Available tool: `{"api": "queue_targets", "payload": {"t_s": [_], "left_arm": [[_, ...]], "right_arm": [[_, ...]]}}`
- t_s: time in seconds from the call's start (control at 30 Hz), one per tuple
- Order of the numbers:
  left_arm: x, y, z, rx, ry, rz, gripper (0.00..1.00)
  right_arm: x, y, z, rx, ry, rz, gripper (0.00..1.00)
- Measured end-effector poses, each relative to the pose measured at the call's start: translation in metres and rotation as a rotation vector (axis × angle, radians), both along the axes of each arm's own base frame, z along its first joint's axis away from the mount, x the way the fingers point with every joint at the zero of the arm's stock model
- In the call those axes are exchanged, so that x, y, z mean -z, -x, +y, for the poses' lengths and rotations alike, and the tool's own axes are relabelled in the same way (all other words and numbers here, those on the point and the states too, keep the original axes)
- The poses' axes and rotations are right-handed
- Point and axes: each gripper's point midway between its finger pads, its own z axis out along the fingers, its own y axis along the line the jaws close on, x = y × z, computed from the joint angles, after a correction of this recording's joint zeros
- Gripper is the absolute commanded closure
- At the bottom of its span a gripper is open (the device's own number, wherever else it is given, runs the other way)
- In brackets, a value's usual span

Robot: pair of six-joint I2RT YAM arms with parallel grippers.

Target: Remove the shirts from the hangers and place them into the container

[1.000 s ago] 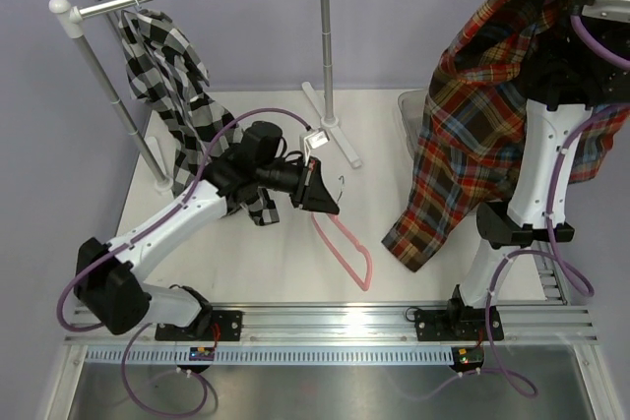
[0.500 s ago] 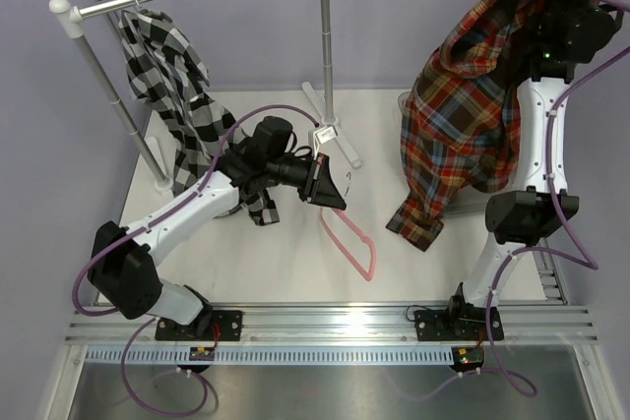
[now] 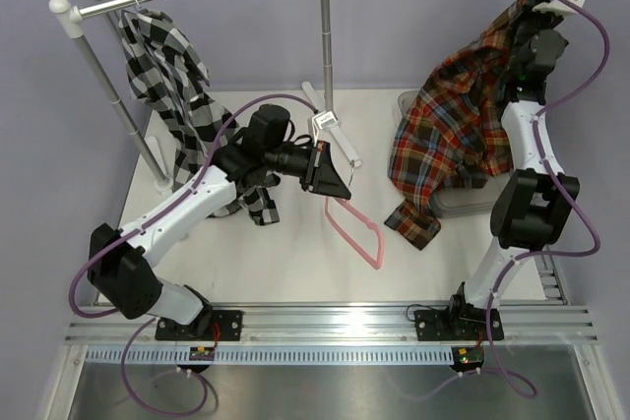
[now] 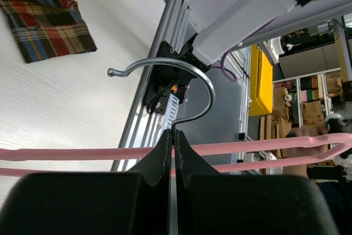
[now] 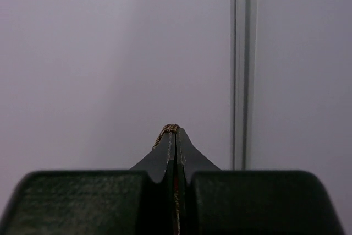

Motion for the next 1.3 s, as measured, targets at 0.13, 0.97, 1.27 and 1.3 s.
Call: {"api": "queue_targets", "payload": {"t_s": [0.13, 0.97, 1.27, 1.3], "left_arm": [[-0.017, -0.003, -0.004, -0.013, 0.039, 0.006, 1.00], [-0.112, 0.010, 0.004, -0.125, 0.240, 0.088, 1.00], [-0.116, 0.013, 0.012, -0.178, 0.256, 0.094, 1.00], [-0.117, 0.012, 0.012, -0.187, 0.257, 0.097, 1.00]], "right_arm": [[0.054, 0.013, 0.022, -0.082, -0.153, 0.124, 1.00], [0.334, 0.103, 0.036, 0.069, -0.694, 1.037, 1.00], [0.437, 0.156, 0.101, -0.076, -1.006, 1.363, 0.53], [0.435, 0.158, 0.103, -0.074, -1.001, 1.376, 0.36]]}}
